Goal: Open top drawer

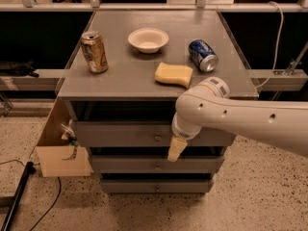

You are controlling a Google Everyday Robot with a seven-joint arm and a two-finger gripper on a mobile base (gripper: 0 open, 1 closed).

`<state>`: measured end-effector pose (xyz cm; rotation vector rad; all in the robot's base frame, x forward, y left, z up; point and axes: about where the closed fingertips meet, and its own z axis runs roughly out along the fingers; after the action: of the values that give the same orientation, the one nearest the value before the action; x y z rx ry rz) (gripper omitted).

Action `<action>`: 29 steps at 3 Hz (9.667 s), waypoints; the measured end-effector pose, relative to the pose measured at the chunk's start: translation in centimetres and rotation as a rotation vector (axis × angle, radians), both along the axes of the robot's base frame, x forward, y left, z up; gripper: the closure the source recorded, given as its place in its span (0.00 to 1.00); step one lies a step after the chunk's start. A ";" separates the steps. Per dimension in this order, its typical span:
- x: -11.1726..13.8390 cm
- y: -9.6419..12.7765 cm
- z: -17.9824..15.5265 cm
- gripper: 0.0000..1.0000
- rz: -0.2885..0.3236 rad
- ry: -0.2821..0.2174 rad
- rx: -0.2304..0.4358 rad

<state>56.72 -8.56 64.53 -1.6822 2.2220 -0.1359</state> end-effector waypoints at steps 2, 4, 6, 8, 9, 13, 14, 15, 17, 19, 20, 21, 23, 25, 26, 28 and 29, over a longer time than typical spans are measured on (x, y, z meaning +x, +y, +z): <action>0.0 0.0 0.0 0.43 0.001 -0.001 -0.001; 0.0 0.0 0.3 0.88 0.001 -0.001 -0.001; -0.9 -0.3 0.7 1.00 0.009 0.014 -0.007; -0.9 -0.3 0.7 0.62 0.009 0.014 -0.007; -0.9 -0.3 0.7 0.59 0.009 0.014 -0.007; -2.9 -0.6 1.4 0.38 -0.013 0.014 0.002; -2.9 -0.6 2.0 0.20 -0.013 0.015 0.002; -2.9 -0.6 2.0 0.33 -0.013 0.015 0.002; -2.9 -0.6 2.0 0.78 -0.013 0.014 0.002; -4.7 -0.9 1.3 1.00 -0.036 0.033 0.023; -4.6 -0.8 1.6 1.00 -0.036 0.033 0.023; -4.6 -0.8 1.6 0.83 -0.036 0.033 0.023; -4.6 -0.8 1.6 0.30 -0.036 0.033 0.023; -4.6 -0.8 1.6 0.74 -0.036 0.033 0.023; -4.6 -0.8 1.6 0.92 -0.036 0.033 0.023; -5.9 -1.1 1.3 1.00 -0.037 0.039 0.024; -7.6 -1.4 0.8 1.00 -0.046 0.047 0.028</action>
Offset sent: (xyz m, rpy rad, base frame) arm 0.0002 0.0001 -0.0002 -0.0010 -0.0008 0.0013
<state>49.17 -9.99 65.34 -1.6364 2.2871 -0.0765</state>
